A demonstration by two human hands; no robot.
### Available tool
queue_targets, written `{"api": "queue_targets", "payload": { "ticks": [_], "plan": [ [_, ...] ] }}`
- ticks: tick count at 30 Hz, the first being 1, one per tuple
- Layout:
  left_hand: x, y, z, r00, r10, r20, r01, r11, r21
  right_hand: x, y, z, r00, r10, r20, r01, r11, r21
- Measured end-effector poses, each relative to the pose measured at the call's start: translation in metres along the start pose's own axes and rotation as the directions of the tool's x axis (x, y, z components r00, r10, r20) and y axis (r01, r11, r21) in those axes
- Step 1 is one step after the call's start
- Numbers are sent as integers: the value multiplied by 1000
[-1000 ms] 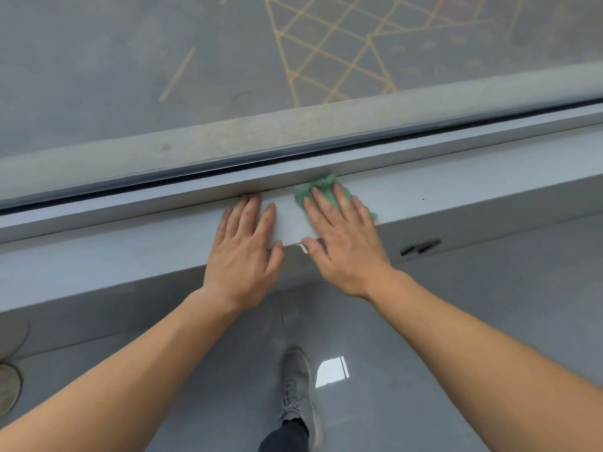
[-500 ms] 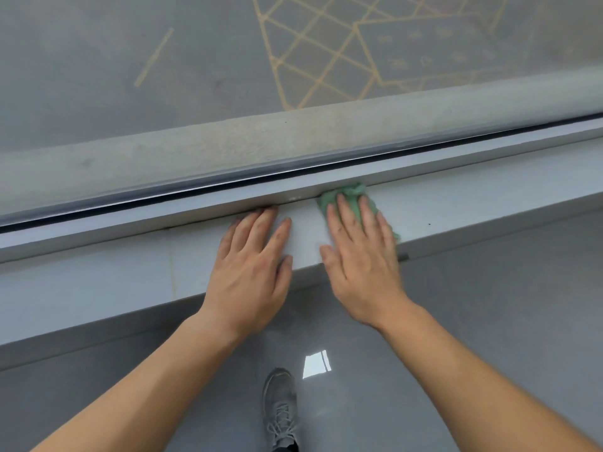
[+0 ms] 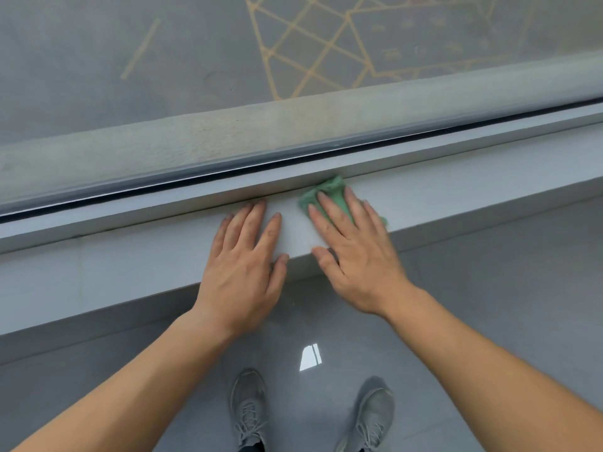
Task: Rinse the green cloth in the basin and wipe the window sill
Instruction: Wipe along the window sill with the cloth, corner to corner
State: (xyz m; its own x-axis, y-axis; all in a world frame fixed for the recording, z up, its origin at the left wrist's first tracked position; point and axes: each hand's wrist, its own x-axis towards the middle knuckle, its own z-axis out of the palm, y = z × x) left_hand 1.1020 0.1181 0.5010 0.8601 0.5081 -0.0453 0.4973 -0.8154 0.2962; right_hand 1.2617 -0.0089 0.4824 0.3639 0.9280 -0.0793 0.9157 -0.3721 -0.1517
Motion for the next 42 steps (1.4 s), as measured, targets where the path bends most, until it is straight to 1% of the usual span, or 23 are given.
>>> {"api": "queue_targets", "payload": {
  "ticks": [1,3,6,8,10,12,14,16,18,20,22,23,24,26,28,29,31,33,35,37,38,40,42],
  "plan": [
    [1,4,1,1000,-9,2,9,1000,-1,-2,20,-5,1000,11,8,-11,1000,-6],
    [5,12,2,1000,-25,0,25,1000,3,-8,71,-13,984,176,-21,-176,984,-15],
    [13,32,8,1000,-25,6,25,999,20,-12,135,-26,878,474,-65,-470,880,68],
    [25,48,13,1000,-31,-1,31,999,21,-7,132,-25,837,541,-82,-534,841,93],
    [39,66,18,999,-34,1,34,999,10,-6,107,-21,905,422,-62,-417,906,77],
    [51,82,23,1000,-26,8,25,1000,11,-15,83,-14,990,144,-9,-144,989,46],
    [59,96,29,1000,-19,9,19,1000,21,-21,92,-15,999,-35,21,34,998,47],
    [63,107,33,999,-41,-1,41,999,25,-22,129,-21,1000,-6,1,6,999,37],
    [65,115,36,997,-70,-18,71,997,34,-26,180,-27,982,185,-41,-184,983,29],
    [65,123,40,995,-91,-33,92,994,52,-32,223,-34,908,413,-73,-409,910,61],
    [67,129,43,993,-108,-43,111,991,74,-28,226,-34,841,532,-95,-526,846,85],
    [69,133,45,993,-110,-42,113,991,78,-24,213,-32,847,523,-94,-515,852,93],
    [71,137,46,994,-105,-40,108,991,75,-21,197,-29,885,458,-87,-451,888,93],
    [76,146,49,996,-82,-37,84,995,61,-20,165,-23,975,217,-48,-213,975,67],
    [81,155,51,997,-64,-36,66,997,45,-25,163,-22,1000,21,6,-21,999,47],
    [83,158,52,997,-65,-37,66,997,42,-26,176,-26,999,-25,24,24,999,38],
    [86,162,53,997,-72,-41,74,996,41,-29,218,-32,1000,6,23,-6,1000,4],
    [87,165,55,997,-71,-32,73,996,48,-35,264,-41,981,193,-12,-193,981,17],
    [90,173,58,998,-48,-28,50,997,52,-39,286,-46,920,388,-51,-385,921,60],
    [96,187,62,1000,-12,-18,13,999,48,-34,273,-44,888,456,-57,-450,888,91],
    [100,195,63,1000,2,-9,-2,999,43,-33,261,-43,912,408,-43,-403,910,94],
    [109,210,66,1000,14,-1,-14,999,38,-36,247,-37,985,171,13,-172,983,65],
    [117,221,68,1000,17,8,-18,999,36,-42,265,-41,998,9,62,-11,999,40]
  ]
}}
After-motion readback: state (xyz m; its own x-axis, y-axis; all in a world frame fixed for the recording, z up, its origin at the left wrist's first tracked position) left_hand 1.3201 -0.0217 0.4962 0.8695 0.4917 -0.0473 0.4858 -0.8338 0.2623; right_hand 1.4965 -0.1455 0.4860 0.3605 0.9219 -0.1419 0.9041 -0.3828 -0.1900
